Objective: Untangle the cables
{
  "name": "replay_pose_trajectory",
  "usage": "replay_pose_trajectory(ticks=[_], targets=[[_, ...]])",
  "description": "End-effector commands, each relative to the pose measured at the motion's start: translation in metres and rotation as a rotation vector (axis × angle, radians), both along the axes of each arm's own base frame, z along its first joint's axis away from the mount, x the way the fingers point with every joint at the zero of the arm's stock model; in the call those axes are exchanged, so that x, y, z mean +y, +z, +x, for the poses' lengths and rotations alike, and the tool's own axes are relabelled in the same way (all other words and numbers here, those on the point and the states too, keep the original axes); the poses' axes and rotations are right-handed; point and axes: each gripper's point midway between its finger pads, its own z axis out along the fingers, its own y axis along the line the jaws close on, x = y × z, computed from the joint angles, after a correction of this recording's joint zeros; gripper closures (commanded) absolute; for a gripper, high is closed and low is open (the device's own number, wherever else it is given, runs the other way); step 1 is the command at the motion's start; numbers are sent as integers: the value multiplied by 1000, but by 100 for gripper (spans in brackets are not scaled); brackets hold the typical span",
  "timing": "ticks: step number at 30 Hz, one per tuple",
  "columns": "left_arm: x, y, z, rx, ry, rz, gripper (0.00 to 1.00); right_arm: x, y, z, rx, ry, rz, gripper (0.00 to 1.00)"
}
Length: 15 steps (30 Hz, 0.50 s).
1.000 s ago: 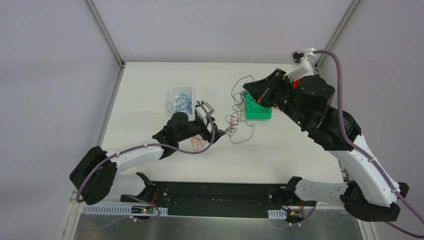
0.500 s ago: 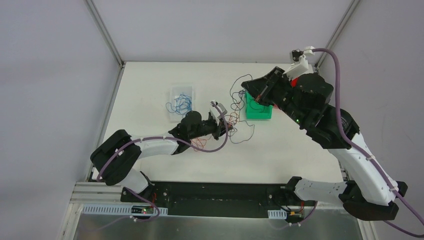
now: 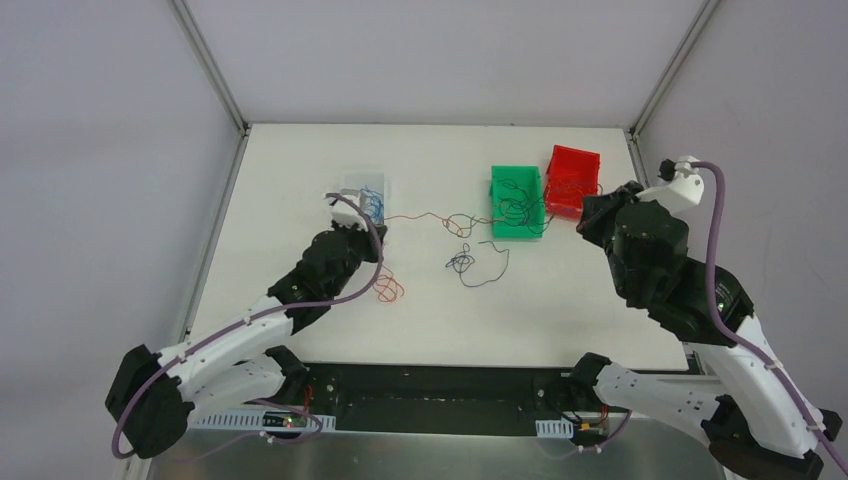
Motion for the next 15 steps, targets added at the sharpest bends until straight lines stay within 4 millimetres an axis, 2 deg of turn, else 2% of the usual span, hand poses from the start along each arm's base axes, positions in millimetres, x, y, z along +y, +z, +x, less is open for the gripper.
replay_pose_trajectory(ticks=[1, 4, 8, 12, 15], targets=[[93, -37, -9, 146, 409, 79, 100, -89, -32, -12, 26, -389, -162, 100], [113, -43, -17, 171, 478, 39, 100, -109, -40, -23, 14, -442, -118, 100], [120, -49, -24, 193, 491, 14, 100, -107, -46, -25, 29, -415, -107, 100], [151, -59, -33, 231, 658, -12, 100, -119, -43, -32, 42, -468, -116, 100], [161, -62, -39, 239, 690, -62, 100, -128, -39, -39, 22, -483, -109, 100]])
